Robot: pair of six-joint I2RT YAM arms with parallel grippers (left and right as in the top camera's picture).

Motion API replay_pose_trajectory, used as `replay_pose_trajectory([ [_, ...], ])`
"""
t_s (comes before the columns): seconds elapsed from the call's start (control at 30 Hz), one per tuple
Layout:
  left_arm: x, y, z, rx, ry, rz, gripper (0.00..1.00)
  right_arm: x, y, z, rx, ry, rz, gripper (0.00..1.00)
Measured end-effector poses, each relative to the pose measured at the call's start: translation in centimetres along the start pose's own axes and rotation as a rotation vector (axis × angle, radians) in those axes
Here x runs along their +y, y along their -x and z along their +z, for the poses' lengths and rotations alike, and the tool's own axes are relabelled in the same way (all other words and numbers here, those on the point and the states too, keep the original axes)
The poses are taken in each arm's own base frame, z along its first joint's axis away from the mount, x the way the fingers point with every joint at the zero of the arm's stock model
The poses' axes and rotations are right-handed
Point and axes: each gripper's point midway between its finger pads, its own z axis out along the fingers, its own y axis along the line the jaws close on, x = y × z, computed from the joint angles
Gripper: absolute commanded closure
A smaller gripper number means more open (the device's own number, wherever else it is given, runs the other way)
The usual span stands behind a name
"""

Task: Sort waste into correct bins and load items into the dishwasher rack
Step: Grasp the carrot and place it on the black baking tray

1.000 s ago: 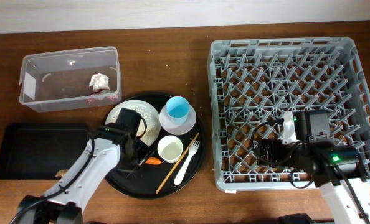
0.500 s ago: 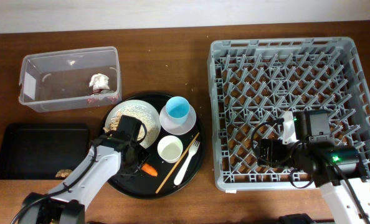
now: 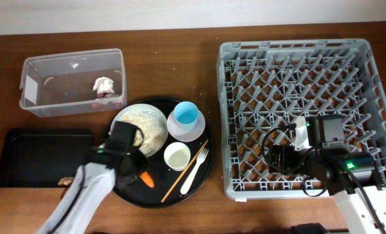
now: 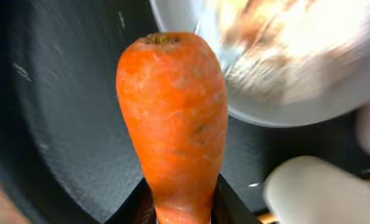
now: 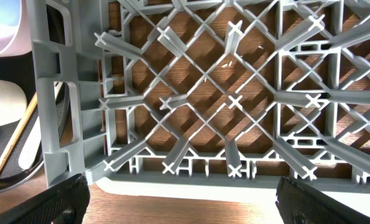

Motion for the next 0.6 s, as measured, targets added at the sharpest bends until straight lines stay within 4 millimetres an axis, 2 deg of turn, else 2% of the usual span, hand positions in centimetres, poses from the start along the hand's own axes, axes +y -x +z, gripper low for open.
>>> replay_pose_trajectory([
  [0.07,-0.1,2.4,-2.7,-0.100,-0.054,-0.021,0.99,0.0,0.0,0.0,-0.001,0.000,0.000,0.02],
  [0.1,0.5,3.8,-3.9,-0.160,-0.057,-0.043,0.99,0.0,0.0,0.0,0.000,0.000,0.000,0.02],
  [0.17,3.1,7.8,-6.3,-0.298,-0.032,-0.116,0.99,0.0,0.0,0.0,0.000,0.000,0.000,0.02],
  [0.27,7.5,11.5,-7.2,-0.374,0.037,-0.245,0.99,0.0,0.0,0.0,0.000,0.000,0.000,0.02],
  [0.33,11.6,13.8,-7.1,-0.402,0.102,-0.364,0.99,0.0,0.0,0.0,0.001,0.000,0.000,0.02],
  [0.43,14.9,16.3,-6.6,-0.438,0.132,-0.451,0.98,0.0,0.0,0.0,0.001,0.000,0.001,0.02],
  [0.5,16.0,17.1,-5.3,-0.423,0.155,-0.476,0.97,0.0,0.0,0.0,0.000,0.000,0.000,0.02],
  [0.53,16.2,17.3,-4.5,-0.403,0.164,-0.473,0.92,0.0,0.0,0.0,0.000,0.000,0.000,0.02],
  [0.57,16.4,17.3,-3.4,-0.375,0.172,-0.473,0.81,0.0,0.0,0.0,0.000,0.000,0.000,0.02],
  [0.6,16.4,17.1,-2.3,-0.340,0.177,-0.472,0.74,0.0,0.0,0.0,0.000,0.000,0.000,0.02],
])
